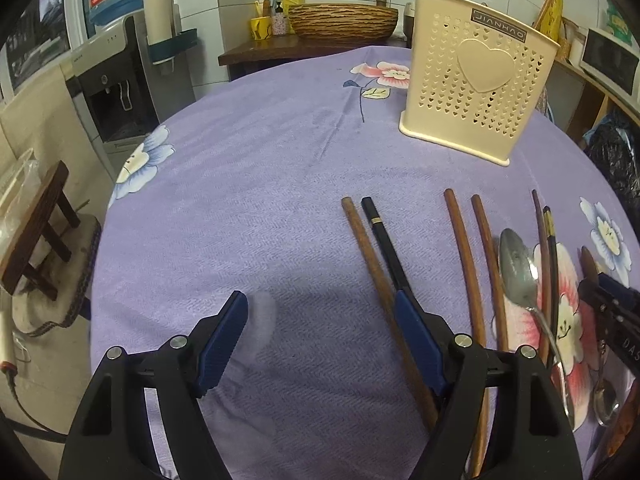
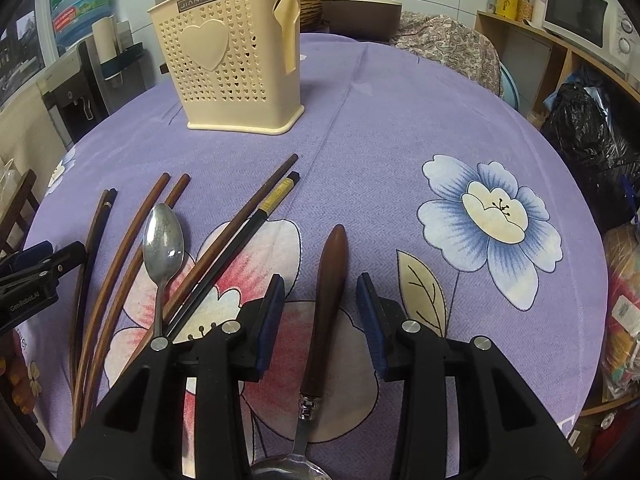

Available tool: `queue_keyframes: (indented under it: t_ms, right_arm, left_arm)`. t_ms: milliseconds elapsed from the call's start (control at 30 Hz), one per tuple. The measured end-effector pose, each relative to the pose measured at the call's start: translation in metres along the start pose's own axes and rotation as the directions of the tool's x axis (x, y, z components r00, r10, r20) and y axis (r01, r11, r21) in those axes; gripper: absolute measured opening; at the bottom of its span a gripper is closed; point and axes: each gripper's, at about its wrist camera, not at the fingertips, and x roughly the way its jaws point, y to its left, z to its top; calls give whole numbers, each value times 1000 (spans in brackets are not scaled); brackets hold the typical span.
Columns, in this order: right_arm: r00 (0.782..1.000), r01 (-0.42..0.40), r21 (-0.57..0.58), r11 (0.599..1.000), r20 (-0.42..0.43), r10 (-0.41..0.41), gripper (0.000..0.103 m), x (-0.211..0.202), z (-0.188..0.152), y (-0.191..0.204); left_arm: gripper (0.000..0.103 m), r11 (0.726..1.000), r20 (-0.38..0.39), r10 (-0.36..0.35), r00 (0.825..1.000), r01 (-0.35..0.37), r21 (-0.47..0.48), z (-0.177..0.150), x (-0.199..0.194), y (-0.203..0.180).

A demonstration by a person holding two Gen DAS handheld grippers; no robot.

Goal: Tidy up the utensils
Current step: 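Grasp a brown chopstick with the left tool while the right tool grasps the wooden-handled spoon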

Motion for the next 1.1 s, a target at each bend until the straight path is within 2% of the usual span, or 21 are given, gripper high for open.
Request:
queue_keyframes:
  t_ms: [133, 300, 467, 533, 600, 700, 800, 933, 967, 1100]
  right_arm:
    - [1000, 3, -2, 1000, -5, -3, 42, 2, 1, 2]
    - [1000, 4, -4, 1000, 0, -4, 45, 1, 0, 3]
    - [1000, 4, 4, 1000, 0, -4, 45, 1, 0, 3]
    - [1000, 4, 4, 1000, 0, -4, 47, 1, 0, 4]
    - [1000, 6, 2, 1000, 0, -6, 48, 2, 0, 5]
    - [1000, 3, 6, 1000, -1, -3, 48, 2, 1, 4]
    - [1000, 4, 12, 1000, -4, -4, 48, 3, 3, 3]
    - [1000, 15, 13, 1000, -6, -15, 46, 6, 6, 3]
    - [1000, 20, 10, 1000, -4, -20, 45, 7, 7, 4]
    - [1000, 27, 9, 1000, -3, -27, 25, 9, 11, 0]
  left_arm:
    - [75, 1000, -25, -14, 1000, 13, -25, 8, 6, 4]
    - [71, 1000, -46, -26, 999, 26, -10, 15, 13, -6]
    - [70, 1000, -46, 1, 999, -2, -9, 17, 17, -9]
    - [66, 1000, -46, -1, 999, 0, -9, 25, 21, -11]
    - [51, 1000, -49, -2, 999, 2, -3, 32, 24, -15]
    - [34, 1000, -46, -6, 999, 7, 22, 36, 24, -25]
    - [24, 999, -42, -7, 999, 8, 38, 33, 22, -30]
    - [17, 999, -50, -17, 999, 19, 36, 36, 23, -32]
    - [15, 999, -51, -18, 999, 20, 38, 37, 24, -32]
    - [11, 999, -49, -17, 999, 19, 44, 41, 27, -35]
